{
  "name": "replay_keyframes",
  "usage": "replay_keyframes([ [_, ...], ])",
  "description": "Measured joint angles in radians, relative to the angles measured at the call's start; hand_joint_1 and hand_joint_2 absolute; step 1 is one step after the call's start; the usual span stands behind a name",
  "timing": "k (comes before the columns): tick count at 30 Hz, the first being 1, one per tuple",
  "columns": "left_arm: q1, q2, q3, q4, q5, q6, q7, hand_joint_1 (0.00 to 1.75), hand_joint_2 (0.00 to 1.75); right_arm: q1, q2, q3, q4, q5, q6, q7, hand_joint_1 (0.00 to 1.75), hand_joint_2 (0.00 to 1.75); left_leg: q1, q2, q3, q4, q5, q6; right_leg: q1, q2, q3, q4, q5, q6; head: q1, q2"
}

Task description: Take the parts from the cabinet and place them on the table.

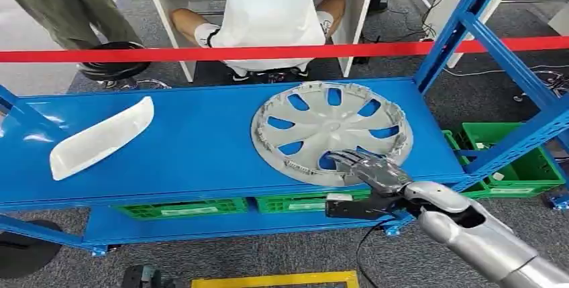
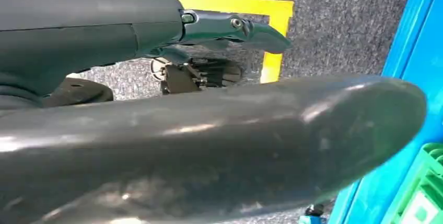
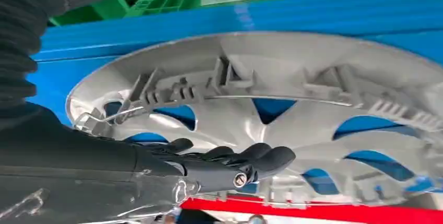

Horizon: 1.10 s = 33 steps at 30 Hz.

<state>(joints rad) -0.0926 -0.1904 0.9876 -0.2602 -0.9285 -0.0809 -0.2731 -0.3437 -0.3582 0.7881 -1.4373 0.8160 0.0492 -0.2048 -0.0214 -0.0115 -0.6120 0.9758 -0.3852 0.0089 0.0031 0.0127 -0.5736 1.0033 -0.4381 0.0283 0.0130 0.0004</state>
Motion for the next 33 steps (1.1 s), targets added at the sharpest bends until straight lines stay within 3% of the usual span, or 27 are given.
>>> replay_keyframes([
  [10, -0.005, -0.001, -0.041, 0.000, 0.002, 0.001, 0.019, 0.00, 0.00, -0.114, 0.115, 0.007, 0.245, 0.016, -0.006, 0.053, 0.00, 1.75, 0.000, 0.000, 0.000, 0.000, 0.001, 0.000, 0.000, 0.000, 0.000, 0.001, 0.000, 0.000, 0.000, 0.000],
  [16, -0.008, 0.000, -0.053, 0.000, 0.004, 0.003, 0.021, 0.00, 0.00, -0.143, 0.140, 0.007, 0.319, 0.014, -0.011, 0.050, 0.00, 1.75, 0.000, 0.001, 0.002, 0.000, 0.000, -0.001, 0.000, 0.002, 0.000, 0.001, 0.000, 0.000, 0.000, 0.000],
  [17, -0.008, 0.000, -0.055, 0.000, 0.004, 0.003, 0.021, 0.00, 0.00, -0.144, 0.143, 0.007, 0.326, 0.014, -0.011, 0.050, 0.19, 1.75, 0.000, 0.001, 0.002, 0.000, 0.000, -0.001, 0.000, 0.002, 0.001, 0.000, 0.000, 0.000, 0.000, 0.000],
  [18, -0.008, 0.000, -0.056, 0.000, 0.005, 0.003, 0.021, 0.00, 0.00, -0.145, 0.145, 0.007, 0.333, 0.014, -0.011, 0.050, 1.75, 1.75, 0.000, 0.001, 0.002, 0.000, 0.000, -0.001, 0.000, 0.002, 0.000, 0.000, 0.000, 0.000, 0.000, 0.000],
  [26, -0.008, 0.000, -0.059, 0.000, 0.029, 0.005, 0.022, 0.00, 0.00, -0.130, 0.168, 0.008, 0.375, 0.037, -0.088, 0.028, 1.75, 1.75, 0.002, 0.004, 0.009, -0.001, -0.001, -0.003, 0.001, 0.009, -0.001, 0.000, 0.000, -0.007, 0.000, 0.000],
  [30, -0.003, 0.002, -0.058, 0.000, 0.048, 0.005, 0.022, 0.00, 0.00, -0.093, 0.164, 0.002, 0.308, 0.043, -0.095, 0.040, 1.75, 1.75, 0.002, 0.004, 0.009, -0.001, 0.002, -0.003, 0.001, 0.009, -0.001, 0.000, 0.001, -0.006, 0.000, 0.000],
  [33, 0.004, 0.004, -0.058, 0.000, 0.060, 0.005, 0.020, 0.00, 0.00, -0.063, 0.151, -0.009, 0.214, 0.050, -0.107, 0.041, 1.75, 1.75, 0.002, 0.004, 0.006, -0.001, 0.005, -0.003, 0.001, 0.009, 0.001, 0.000, 0.008, 0.000, 0.000, 0.000],
])
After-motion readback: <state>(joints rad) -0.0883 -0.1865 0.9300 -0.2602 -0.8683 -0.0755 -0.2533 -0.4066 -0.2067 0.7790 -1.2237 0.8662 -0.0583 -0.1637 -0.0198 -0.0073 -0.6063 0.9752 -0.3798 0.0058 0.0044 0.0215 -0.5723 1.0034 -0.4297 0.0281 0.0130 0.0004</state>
